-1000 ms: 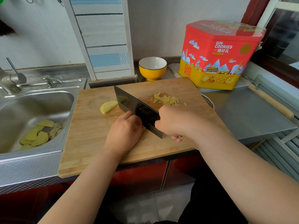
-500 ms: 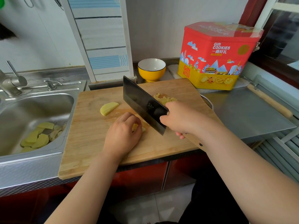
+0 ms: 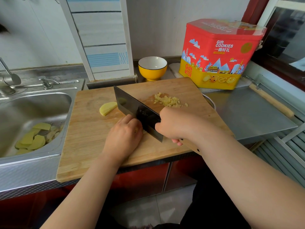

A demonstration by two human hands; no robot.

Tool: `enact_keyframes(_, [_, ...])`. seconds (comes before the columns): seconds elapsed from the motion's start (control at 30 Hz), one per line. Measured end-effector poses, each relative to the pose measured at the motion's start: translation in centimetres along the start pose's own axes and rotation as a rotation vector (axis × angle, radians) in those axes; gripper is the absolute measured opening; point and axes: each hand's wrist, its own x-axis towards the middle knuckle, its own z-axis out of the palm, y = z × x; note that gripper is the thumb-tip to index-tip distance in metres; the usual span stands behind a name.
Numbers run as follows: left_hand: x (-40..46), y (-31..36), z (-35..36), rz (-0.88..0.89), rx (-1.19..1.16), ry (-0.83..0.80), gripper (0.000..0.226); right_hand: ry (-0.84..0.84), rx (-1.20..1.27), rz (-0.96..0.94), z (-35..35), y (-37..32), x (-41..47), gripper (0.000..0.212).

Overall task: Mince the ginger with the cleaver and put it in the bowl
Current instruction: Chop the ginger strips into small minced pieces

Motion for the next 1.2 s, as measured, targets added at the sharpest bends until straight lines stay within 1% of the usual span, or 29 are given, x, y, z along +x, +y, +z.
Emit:
enact_keyframes(0.17, [0.0,-0.1,0.0,0.007,0.006,-0.005,0.004,0.012,-0.007,0.013,0.7,0.1,0.7,0.040])
enact_keyframes(0.27, [0.1,0.0,-0.1,0.000,-0.009,-0.011,0.006,0.026,0.041,0.019,0.3,0.9,1.0,0.018])
enact_keyframes(0.3, [0.1,0.0,-0.2,0.003,-0.016,-0.010,0.005,0.037,0.058,0.021,0.2,1.2,1.0,0.017])
enact_keyframes(0.4, [-0.1,0.2,-0.4,-0.011,-0.048,0.002,0.004,0.074,0.094,0.026,0.0,1.6,1.0,0.015])
enact_keyframes(0.53, [-0.2,0.0,-0.6,-0.048,-0.093,0.062,0.004,0.093,0.084,-0.001,-0.3,1.3,0.1,0.014])
enact_keyframes(0.73, [-0.5,-0.2,-0.4,-0.050,-0.075,0.034,0.006,0.093,0.031,-0.045,-0.2,-0.1,-1.1,0.012])
enact_keyframes(0.83, [-0.5,-0.4,-0.2,-0.050,-0.072,0.028,0.005,0.069,0.013,-0.022,0.1,-0.4,-0.9,0.029])
enact_keyframes(0.93, [-0.4,-0.5,0.0,-0.033,-0.059,0.013,0.005,0.038,-0.007,-0.005,0.5,-0.6,-0.5,0.035])
enact_keyframes(1.1, [-0.4,-0.6,0.0,-0.036,-0.060,0.010,0.006,0.024,-0.028,0.018,1.2,-0.8,0.4,0.030])
enact_keyframes(1.2, [-0.4,-0.6,0.0,-0.042,-0.049,-0.004,0.006,0.044,-0.016,0.017,1.3,-0.6,0.7,0.020])
